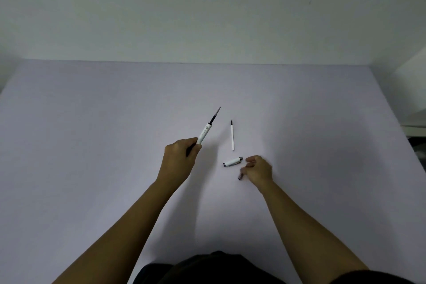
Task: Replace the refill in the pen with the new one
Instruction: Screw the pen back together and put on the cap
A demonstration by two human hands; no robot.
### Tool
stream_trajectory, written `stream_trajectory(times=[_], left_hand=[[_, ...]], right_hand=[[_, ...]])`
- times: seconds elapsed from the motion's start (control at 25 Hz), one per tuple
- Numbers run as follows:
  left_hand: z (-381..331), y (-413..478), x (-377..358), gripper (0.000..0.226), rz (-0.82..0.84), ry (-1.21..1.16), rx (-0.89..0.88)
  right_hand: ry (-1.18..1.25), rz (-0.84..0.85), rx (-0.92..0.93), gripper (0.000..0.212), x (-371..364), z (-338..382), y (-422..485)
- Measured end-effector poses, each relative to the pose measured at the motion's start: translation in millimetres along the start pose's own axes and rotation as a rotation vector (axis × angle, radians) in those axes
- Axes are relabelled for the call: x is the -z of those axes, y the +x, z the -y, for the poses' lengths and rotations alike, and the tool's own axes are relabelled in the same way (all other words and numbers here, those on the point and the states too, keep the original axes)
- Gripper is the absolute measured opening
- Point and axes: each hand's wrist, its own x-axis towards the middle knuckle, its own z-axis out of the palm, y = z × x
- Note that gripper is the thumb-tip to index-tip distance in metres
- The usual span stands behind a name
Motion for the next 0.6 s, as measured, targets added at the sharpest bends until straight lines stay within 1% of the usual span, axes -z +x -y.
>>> stream_trajectory(times=[0.12,0.2,0.24,0.36,0.44,0.52,0.6], left_hand=[[-4,0,2,0.024,0.005,-0.014,-0.003],[-4,-1,8,0.023,0.003,-0.002,-0.028],[-3,-1,12,0.021,0.001,0.002,-0.042],[3,-5,24,0.016,-0.001,-0.002,-0.095],[6,-9,31,0.016,-0.017,0.006,-0.155],[9,-12,37,0.023,-0.023,0.044,-0.226],[8,-16,42,0.029,-0.01,0.081,-0.272]], right_hand=[[-0.01,0.049,-0.013,0.032,7,-4,-3],[0.063,0.061,0.025,0.031,14,1,-6],[0.174,0.072,0.049,0.031,20,8,-9],[0.64,0.134,0.137,0.027,46,43,-27],[0.789,0.114,0.238,0.021,63,68,-41],[0.912,0.099,0.337,0.012,71,86,-54],[1.001,0.097,0.392,0.014,73,99,-64]])
